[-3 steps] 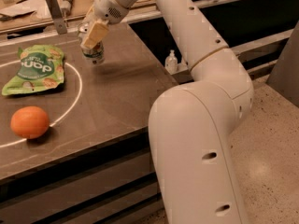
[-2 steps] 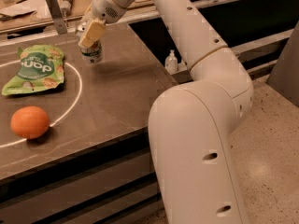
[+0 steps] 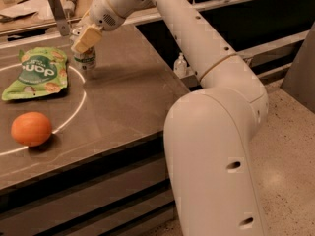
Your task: Move 7up can near green rice chip bag
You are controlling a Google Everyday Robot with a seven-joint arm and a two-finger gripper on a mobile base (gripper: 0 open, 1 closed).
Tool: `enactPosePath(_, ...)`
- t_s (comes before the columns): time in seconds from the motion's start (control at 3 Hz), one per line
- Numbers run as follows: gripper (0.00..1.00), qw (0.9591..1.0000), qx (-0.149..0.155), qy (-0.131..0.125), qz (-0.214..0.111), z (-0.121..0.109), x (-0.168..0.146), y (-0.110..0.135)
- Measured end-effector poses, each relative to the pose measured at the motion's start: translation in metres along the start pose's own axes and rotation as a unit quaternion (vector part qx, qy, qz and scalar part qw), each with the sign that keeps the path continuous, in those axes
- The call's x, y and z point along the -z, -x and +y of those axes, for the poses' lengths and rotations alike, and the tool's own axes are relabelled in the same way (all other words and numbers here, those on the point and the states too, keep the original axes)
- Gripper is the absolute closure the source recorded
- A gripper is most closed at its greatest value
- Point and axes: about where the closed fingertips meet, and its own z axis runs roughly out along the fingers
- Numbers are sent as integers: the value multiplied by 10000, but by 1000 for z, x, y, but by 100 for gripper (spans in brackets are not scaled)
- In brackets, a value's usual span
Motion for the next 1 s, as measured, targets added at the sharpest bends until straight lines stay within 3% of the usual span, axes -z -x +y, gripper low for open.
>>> enactPosePath(0.33,77,9998,-96,128,-69,7,-13,-2)
enactPosePath(0.67,46,9992,-174,337,-112,17,-26,-6)
enactPosePath(1.0,23,9988,-168,450,-137,21,-31,-7)
